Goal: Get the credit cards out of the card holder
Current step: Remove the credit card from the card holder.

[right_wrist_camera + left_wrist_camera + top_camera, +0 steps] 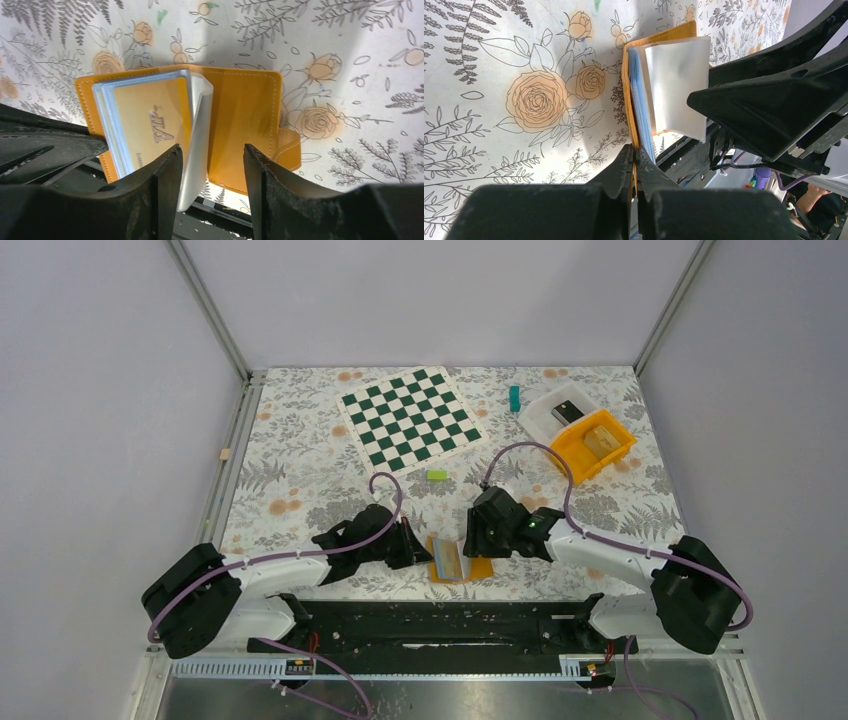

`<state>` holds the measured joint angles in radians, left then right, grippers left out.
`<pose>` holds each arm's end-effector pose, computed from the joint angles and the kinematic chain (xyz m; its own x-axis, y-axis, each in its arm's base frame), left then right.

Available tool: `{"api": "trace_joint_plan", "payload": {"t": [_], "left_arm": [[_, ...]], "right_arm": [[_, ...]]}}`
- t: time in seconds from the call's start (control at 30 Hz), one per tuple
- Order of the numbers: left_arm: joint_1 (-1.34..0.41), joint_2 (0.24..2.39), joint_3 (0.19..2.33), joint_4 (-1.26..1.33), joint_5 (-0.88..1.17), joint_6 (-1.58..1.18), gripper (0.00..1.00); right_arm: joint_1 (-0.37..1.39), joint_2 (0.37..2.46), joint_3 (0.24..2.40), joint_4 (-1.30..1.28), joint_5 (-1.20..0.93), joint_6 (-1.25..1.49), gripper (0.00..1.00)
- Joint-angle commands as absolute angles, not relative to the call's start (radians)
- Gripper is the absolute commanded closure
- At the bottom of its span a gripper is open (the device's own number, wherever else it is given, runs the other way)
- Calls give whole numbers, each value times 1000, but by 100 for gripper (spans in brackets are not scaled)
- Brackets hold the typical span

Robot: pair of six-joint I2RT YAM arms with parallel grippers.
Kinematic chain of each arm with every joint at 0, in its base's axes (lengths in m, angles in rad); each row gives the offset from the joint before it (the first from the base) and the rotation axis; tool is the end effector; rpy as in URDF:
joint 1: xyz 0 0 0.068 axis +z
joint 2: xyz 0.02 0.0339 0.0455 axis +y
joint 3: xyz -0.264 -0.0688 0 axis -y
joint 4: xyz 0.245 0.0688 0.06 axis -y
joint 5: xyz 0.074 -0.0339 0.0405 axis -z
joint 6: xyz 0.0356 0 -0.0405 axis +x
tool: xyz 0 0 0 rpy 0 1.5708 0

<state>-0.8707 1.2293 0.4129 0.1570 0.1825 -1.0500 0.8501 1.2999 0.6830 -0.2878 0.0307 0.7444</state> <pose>0.1428 -0.1795 0.1580 -0.9289 -0.2213 -0.2968 0.0778 0.6671 -0.7409 0.1669 0.1883 0.1889 -0.8819 0.0221 -0.4708 -0.1916 0.8959 0.4009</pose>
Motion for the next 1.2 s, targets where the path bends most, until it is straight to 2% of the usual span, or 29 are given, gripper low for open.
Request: {"api": "trace_joint_plan", "payload": {"t": [0.0, 0.13, 0.23, 0.33, 0.5, 0.73, 0.93, 1.17], "left_arm": [[-875, 1203, 432, 157, 162, -1030, 100], [-875, 1201, 427, 144, 158, -1027, 100], [-875, 1197, 425, 131, 152, -1026, 100], [-875, 1191, 425, 110, 136, -1021, 100], [-875, 1187, 424, 105, 131, -1017, 100], [-875, 1188, 420, 108, 138, -1023, 100], [-875, 1180, 413, 112, 137, -1028, 100], [-875, 1184, 412, 113, 134, -1028, 100]], "right_arm": [[856, 1269, 679, -337, 98, 714, 49], [854, 1262, 708, -413, 174, 694, 59], [855, 1226, 758, -497, 191, 679, 61], [856, 1155, 786, -490, 107, 680, 61], [856, 1067, 732, -285, -103, 711, 60], [857, 1154, 650, 38, -315, 816, 67], [868, 1238, 670, 48, -282, 864, 73], [879, 1334, 668, 6, -175, 886, 72]]}}
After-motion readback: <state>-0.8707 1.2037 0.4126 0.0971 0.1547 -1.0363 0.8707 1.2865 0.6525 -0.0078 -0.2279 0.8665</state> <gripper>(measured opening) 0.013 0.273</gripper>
